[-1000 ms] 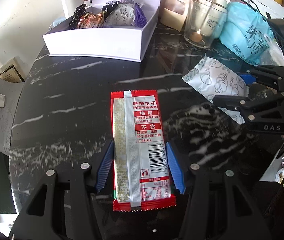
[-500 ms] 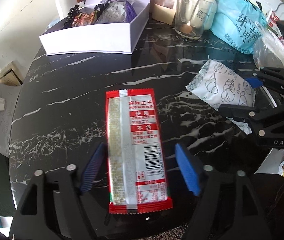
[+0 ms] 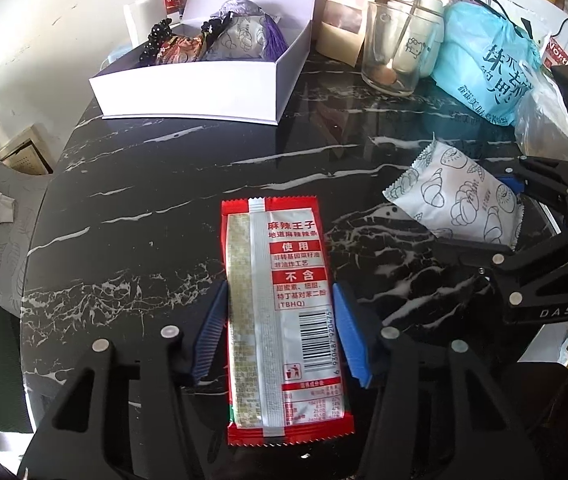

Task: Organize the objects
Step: 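Lift the snack strip and bread pouch with both grippers and carry them toward the box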

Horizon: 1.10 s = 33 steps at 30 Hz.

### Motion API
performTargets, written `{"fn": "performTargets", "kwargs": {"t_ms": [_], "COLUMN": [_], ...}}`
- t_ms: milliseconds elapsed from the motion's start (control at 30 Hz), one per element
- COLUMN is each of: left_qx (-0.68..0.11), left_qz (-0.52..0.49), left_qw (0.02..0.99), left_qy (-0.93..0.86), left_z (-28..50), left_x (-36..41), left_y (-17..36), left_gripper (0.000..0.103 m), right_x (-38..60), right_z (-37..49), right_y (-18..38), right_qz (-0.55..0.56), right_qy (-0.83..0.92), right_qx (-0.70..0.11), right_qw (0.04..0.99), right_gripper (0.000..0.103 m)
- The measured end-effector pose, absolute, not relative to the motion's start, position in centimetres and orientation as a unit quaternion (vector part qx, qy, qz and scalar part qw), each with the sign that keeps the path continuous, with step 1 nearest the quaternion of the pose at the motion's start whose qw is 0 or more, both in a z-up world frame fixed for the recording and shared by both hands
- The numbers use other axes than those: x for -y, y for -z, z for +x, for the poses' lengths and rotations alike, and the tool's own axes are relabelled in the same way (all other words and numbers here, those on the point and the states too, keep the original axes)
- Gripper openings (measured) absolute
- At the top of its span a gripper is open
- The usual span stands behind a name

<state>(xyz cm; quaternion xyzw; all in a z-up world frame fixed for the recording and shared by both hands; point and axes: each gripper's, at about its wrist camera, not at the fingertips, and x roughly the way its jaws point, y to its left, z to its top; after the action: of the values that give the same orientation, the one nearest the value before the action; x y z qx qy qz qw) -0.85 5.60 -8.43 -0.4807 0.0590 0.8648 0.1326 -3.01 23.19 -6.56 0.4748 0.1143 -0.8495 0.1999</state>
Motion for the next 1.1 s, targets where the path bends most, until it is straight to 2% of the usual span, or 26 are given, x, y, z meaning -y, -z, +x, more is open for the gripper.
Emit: {"fn": "performTargets", "kwargs": {"t_ms": [33,100,233,1100], "left_qx": [-0.057,-0.049,-0.027,-0.012], "left_qz": [-0.48,-0.481,-0.486,-0.47], "left_qw": [0.131,0.13,0.132,0.126], "left_qy": [-0.866,-0.866,-0.863,-0.874], "left_z": [-0.8,-0.9,-1.3,-0.9], "left_x": [-5.6,-5.4,-4.9,-3.6], "left_y": [8.4,8.4,8.2,5.1], "left_gripper": [0.049,0.046,0.045,0.044], "right_x": [-23.1,-23.1,-23.1,-22.1], "right_z": [-3.0,-2.9,-2.9,-2.8], "right_y": [6.6,6.4,6.3,3.7], "right_qz": [0.473,0.468,0.468,0.449], "right_qy": [0.85,0.855,0.856,0.859], "right_qx": [-0.114,-0.111,-0.106,-0.108], "right_qw": [0.199,0.193,0.191,0.22], "right_gripper": [0.074,0.061,0.057,0.055]}}
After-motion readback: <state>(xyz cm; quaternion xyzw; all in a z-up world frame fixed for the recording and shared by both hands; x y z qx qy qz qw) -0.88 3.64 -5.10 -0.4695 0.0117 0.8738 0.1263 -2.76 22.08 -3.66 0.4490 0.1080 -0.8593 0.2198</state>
